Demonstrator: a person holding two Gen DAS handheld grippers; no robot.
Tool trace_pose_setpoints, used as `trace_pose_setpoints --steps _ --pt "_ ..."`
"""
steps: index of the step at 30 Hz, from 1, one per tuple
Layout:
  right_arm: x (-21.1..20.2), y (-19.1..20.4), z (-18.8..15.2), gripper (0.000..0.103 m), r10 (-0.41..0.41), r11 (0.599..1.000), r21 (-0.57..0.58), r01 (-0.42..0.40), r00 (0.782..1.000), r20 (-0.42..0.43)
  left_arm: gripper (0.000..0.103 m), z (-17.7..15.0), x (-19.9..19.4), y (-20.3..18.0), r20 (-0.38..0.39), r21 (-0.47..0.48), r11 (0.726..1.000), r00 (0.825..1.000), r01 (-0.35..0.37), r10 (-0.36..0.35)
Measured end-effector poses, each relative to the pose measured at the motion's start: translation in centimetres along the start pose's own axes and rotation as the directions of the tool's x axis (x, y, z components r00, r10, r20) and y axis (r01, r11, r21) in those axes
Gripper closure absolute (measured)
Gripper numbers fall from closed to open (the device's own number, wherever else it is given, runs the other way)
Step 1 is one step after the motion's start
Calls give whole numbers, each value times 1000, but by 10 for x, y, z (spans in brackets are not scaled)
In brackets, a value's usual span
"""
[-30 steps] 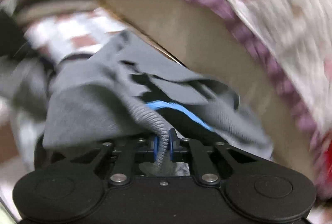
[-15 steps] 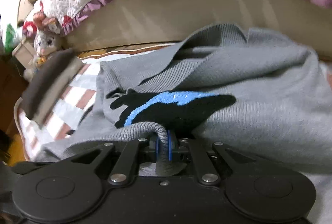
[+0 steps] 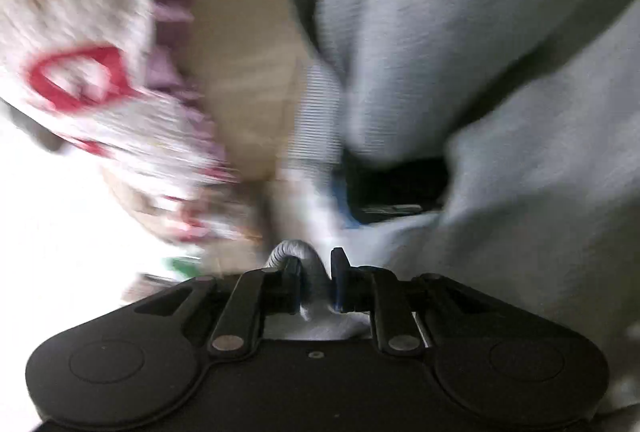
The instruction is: Fold clothes
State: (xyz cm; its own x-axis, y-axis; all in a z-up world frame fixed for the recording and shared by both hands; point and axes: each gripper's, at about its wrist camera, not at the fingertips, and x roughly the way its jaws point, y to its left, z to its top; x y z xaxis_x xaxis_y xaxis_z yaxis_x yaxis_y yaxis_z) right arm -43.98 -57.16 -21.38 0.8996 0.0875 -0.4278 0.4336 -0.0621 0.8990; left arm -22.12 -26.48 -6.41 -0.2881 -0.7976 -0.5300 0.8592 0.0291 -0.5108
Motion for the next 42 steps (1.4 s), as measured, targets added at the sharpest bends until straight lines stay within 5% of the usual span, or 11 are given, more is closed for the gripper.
trace_pose_setpoints --steps 3,5,10,16,24,29,31,33,35,40,42 --pt "10 35 -11 81 -440 832 -298 469 883 162 92 -14 19 28 -74 -163 986 997 -21 9" --pt "14 60 -23 77 -541 663 -426 615 787 296 92 -18 35 48 -109 -282 958 994 -54 24" --pt "-9 116 -81 62 -459 481 -642 597 795 396 91 -22 42 80 -115 -412 905 991 -111 69" --pt "10 135 -170 40 -653 -57 -895 441 662 368 91 -5 41 76 5 -396 915 996 -83 93" --pt "59 102 -193 39 -750 -162 -915 371 556 358 91 4 52 94 28 -441 891 990 -109 135" --pt "85 82 -200 55 -707 -399 -858 324 486 513 91 0 53 100 -5 -449 884 990 -130 143" --pt "77 85 -184 103 -667 -383 -834 396 506 547 91 0 54 93 -18 -409 900 988 -148 154" --pt "62 92 -163 103 -626 -301 -811 502 538 565 91 1 54 85 -27 -364 917 986 -163 165" --pt "37 98 -132 103 -583 -115 -778 617 592 556 91 2 55 81 -31 -333 926 983 -180 180" --pt "-9 75 -68 103 -607 185 -573 798 551 573 91 1 61 80 -57 -310 928 978 -207 199" --pt "-23 76 -64 103 -581 277 -553 785 596 555 91 1 62 80 -61 -302 929 977 -212 203"
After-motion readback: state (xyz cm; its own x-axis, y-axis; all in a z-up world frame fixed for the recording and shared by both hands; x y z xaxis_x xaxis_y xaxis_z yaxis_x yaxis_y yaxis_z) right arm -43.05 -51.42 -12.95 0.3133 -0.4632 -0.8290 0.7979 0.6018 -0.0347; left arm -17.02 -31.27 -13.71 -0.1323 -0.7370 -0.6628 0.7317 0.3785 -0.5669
